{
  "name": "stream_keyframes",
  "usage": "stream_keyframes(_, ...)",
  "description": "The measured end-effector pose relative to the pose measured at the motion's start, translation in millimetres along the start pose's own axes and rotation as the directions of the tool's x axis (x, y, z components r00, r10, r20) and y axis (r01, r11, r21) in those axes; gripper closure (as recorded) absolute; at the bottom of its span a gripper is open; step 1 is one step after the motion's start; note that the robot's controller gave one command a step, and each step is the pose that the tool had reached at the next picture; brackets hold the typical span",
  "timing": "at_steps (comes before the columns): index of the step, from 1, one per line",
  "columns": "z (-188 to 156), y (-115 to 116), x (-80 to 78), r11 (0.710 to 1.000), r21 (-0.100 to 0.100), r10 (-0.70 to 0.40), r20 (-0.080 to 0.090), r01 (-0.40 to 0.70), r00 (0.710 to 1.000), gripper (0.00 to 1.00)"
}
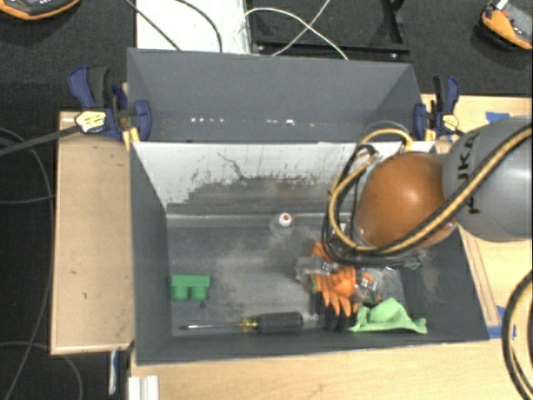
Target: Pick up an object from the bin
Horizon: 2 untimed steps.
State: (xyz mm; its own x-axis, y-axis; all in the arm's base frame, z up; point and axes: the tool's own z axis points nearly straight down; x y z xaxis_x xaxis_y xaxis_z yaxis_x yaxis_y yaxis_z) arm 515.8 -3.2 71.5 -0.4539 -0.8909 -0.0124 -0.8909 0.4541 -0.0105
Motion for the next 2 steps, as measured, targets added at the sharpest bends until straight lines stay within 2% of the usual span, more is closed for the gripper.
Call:
stream_keyframes(1, -6, -57, 21.4, 0.914, -0.003, -0.406, -0.001, 0.406, 0.914, 0.0)
stream_keyframes(2, 0, 4, -0.1, 0.877, 0.001, -0.48, 0.002, 0.48, 0.877, 0.0)
